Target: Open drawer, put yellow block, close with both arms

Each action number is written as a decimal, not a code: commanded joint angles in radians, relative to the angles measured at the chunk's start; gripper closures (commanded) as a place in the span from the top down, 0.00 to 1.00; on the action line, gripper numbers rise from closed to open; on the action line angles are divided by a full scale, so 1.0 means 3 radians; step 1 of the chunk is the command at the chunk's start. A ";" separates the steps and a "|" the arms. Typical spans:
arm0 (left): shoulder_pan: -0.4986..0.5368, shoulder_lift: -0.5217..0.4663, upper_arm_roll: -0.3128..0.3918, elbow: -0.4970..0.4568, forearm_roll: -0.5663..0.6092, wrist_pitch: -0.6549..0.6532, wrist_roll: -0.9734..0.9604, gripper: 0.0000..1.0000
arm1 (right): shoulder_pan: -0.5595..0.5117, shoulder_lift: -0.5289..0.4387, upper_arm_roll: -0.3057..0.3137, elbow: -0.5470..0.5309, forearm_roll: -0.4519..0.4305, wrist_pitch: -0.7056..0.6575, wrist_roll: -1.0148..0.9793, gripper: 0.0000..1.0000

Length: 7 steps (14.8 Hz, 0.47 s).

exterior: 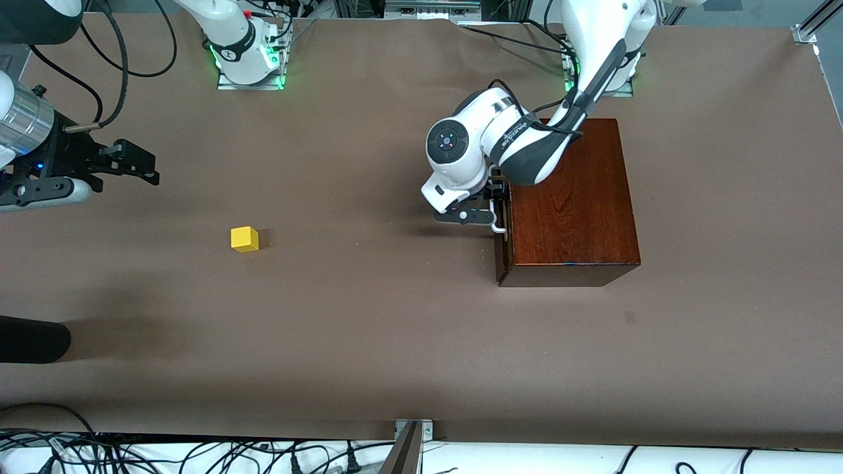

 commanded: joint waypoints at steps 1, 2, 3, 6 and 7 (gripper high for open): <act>-0.0036 0.0009 0.0006 0.0042 0.0082 0.0056 -0.0056 1.00 | -0.0038 0.0075 0.0016 0.0039 0.0059 -0.0103 -0.0143 1.00; -0.0046 0.0004 0.0001 0.0047 0.0077 0.0177 -0.0061 1.00 | -0.0033 0.0187 0.0021 0.0039 0.0049 -0.0108 -0.0169 1.00; -0.0046 0.0004 -0.0004 0.0053 0.0046 0.0270 -0.0066 1.00 | -0.0028 0.0299 0.0021 0.0039 0.0043 -0.0159 -0.0169 1.00; -0.0174 0.0126 -0.0004 0.0276 0.0020 0.0291 -0.0163 1.00 | 0.0008 0.0474 0.0031 -0.0119 0.0028 0.0024 -0.0164 1.00; -0.0250 0.0198 -0.0004 0.0379 0.0015 0.0291 -0.0179 1.00 | 0.0013 0.0484 0.0031 -0.0226 0.0028 0.0162 -0.0159 1.00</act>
